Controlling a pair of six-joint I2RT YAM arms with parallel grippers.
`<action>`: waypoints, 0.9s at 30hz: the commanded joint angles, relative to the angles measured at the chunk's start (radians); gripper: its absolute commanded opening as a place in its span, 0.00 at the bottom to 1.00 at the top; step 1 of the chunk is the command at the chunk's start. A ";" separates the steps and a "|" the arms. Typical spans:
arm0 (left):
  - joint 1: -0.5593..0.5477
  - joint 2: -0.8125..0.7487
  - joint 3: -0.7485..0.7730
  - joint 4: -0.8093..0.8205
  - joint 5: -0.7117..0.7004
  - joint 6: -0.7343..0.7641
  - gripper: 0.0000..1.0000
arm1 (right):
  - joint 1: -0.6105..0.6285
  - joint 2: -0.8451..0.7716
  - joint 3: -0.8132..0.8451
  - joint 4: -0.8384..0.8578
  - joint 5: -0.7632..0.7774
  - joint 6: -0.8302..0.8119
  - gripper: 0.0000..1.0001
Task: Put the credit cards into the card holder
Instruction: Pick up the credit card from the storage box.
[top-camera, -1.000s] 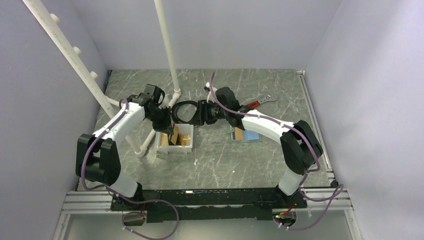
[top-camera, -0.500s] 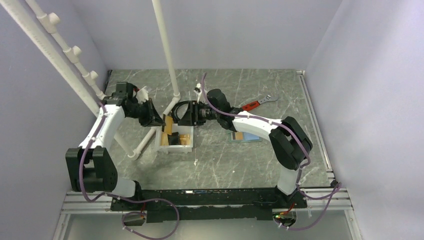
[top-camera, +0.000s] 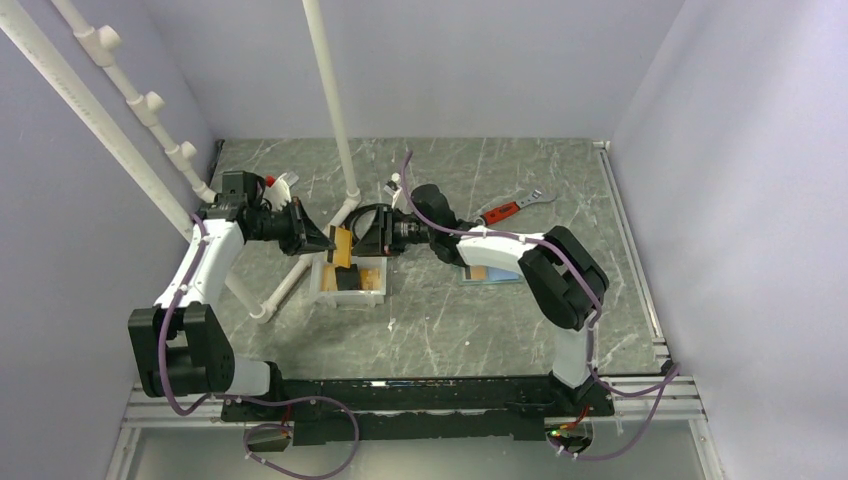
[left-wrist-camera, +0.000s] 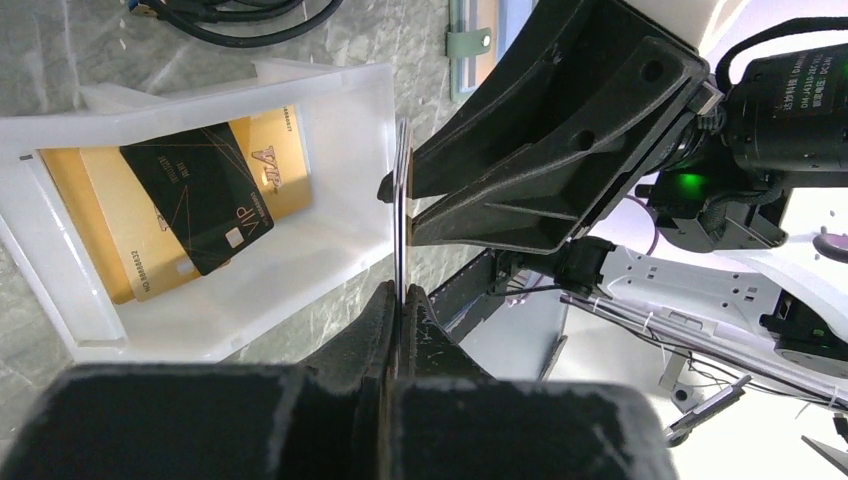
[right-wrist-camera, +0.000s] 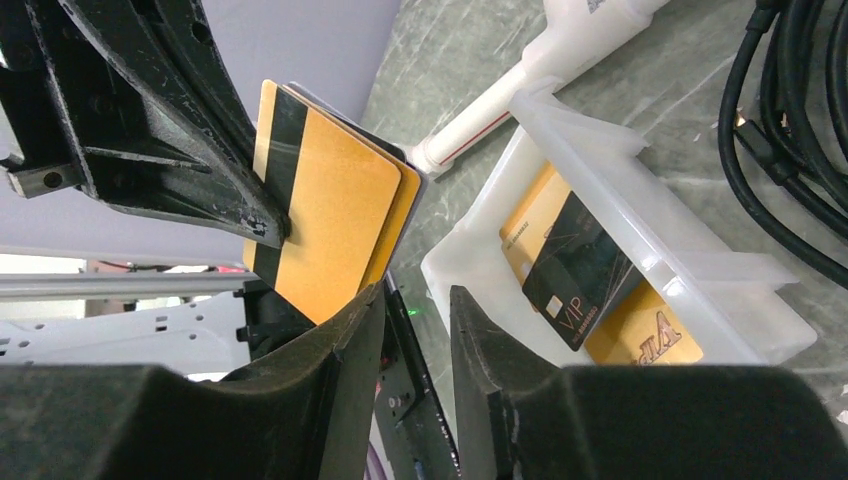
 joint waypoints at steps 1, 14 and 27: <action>0.008 -0.029 -0.001 0.039 0.065 0.001 0.00 | -0.002 0.010 -0.008 0.126 -0.044 0.058 0.32; 0.008 -0.031 0.007 0.025 0.045 0.011 0.00 | -0.011 -0.035 -0.077 0.204 -0.025 0.104 0.35; 0.008 -0.030 -0.007 0.039 0.071 0.008 0.00 | -0.017 0.003 -0.075 0.342 -0.087 0.191 0.30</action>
